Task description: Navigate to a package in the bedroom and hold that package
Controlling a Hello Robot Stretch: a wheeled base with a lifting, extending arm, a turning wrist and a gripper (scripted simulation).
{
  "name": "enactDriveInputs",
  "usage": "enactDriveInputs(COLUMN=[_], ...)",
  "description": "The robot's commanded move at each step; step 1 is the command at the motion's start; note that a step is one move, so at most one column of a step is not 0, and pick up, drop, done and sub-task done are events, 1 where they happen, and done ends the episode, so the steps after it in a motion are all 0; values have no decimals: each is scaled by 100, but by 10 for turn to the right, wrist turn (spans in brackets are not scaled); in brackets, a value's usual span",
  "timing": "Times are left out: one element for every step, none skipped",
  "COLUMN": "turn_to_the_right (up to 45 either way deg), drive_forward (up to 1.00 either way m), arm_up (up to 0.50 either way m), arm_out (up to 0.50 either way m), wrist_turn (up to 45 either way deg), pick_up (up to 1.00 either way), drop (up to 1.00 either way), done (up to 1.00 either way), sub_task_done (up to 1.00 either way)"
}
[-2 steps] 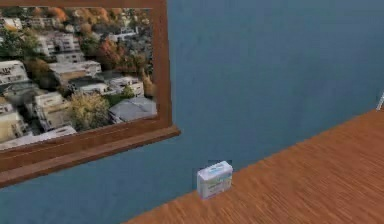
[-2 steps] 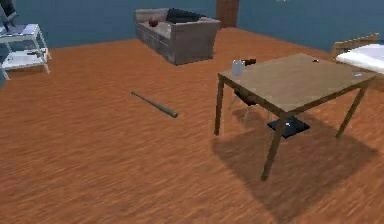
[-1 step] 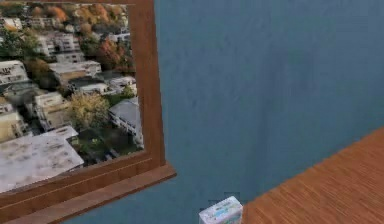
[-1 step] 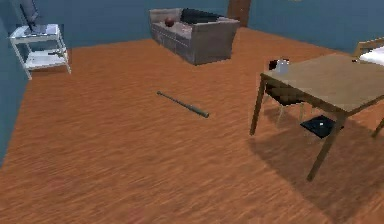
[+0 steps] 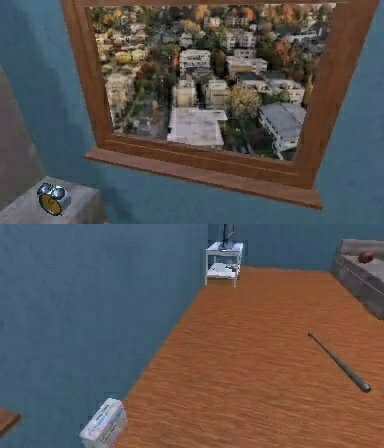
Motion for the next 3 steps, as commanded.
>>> enactDriveInputs(turn_to_the_right=[-300, 450, 240], drive_forward=[0, 0, 0], arm_up=[0, 0, 0], arm_out=[0, 0, 0], wrist_turn=[0, 0, 0], pick_up=[0, 0, 0], drop=[0, 0, 0], done=[0, 0, 0], sub_task_done=[0, 0, 0])
